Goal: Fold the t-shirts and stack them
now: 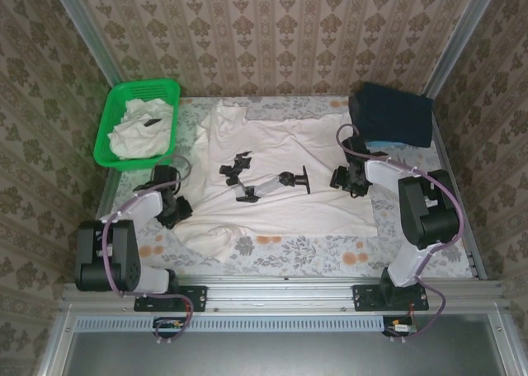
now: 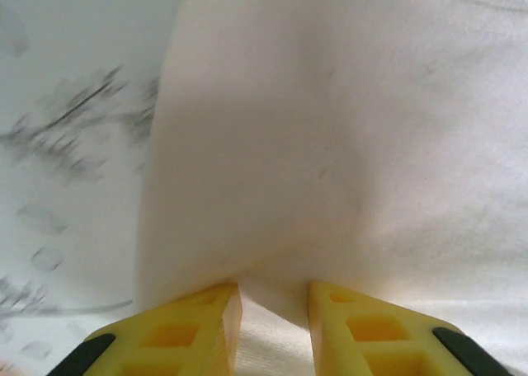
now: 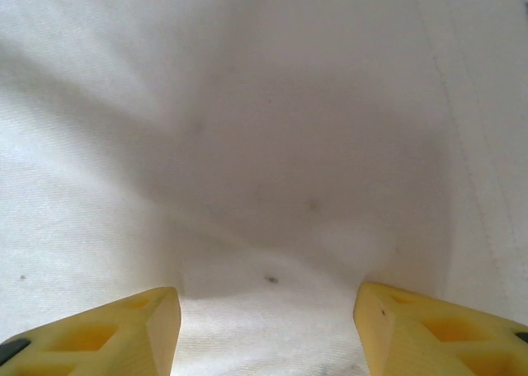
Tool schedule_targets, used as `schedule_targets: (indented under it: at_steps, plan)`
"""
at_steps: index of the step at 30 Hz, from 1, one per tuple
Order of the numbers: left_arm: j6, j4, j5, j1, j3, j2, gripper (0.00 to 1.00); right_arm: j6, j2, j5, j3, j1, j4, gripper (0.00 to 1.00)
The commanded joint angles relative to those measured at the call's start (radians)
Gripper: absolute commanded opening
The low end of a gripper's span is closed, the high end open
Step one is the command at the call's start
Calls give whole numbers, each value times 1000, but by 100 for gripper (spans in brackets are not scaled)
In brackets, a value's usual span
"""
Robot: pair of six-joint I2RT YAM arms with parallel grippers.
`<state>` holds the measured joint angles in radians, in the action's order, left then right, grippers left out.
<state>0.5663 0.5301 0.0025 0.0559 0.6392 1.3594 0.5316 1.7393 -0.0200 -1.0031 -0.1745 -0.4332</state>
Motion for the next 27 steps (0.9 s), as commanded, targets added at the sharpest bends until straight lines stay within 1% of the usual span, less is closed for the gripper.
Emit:
schedule_targets:
  at_steps: [1,5,7,10,12,15,17,20,22,24,25,27]
  plan:
    - [46,78,-25,-30,-57,-71,31,17,-28,10,26,8,-61,61]
    - [41,125,-28,-36,-30,-140,36,6,-65,29,-2,-5,-75,62]
    - [29,154,-43,-36,2,-172,44,0,-79,28,-23,-20,-81,62]
    - [-1,182,-40,-34,51,-206,47,-11,-78,23,-60,-33,-90,62]
    - [-21,169,-14,-14,76,-213,49,-15,-68,6,-89,-33,-97,63]
    - [-52,73,19,61,125,-172,56,-18,-30,1,-124,-34,-81,63]
    - [-64,6,44,116,189,-74,59,-13,16,11,-143,-36,-77,63]
    - [-90,-51,68,179,347,148,59,-3,74,2,-145,-41,-60,63]
    - [-77,-89,98,182,453,301,57,17,101,4,-148,-40,-43,63]
    - [-91,-98,126,181,593,436,56,25,108,24,-147,-41,-37,63]
    - [-95,-91,100,183,670,499,56,29,107,22,-142,-41,-36,63]
    - [-110,-73,96,182,815,623,56,28,101,16,-134,-41,-38,63]
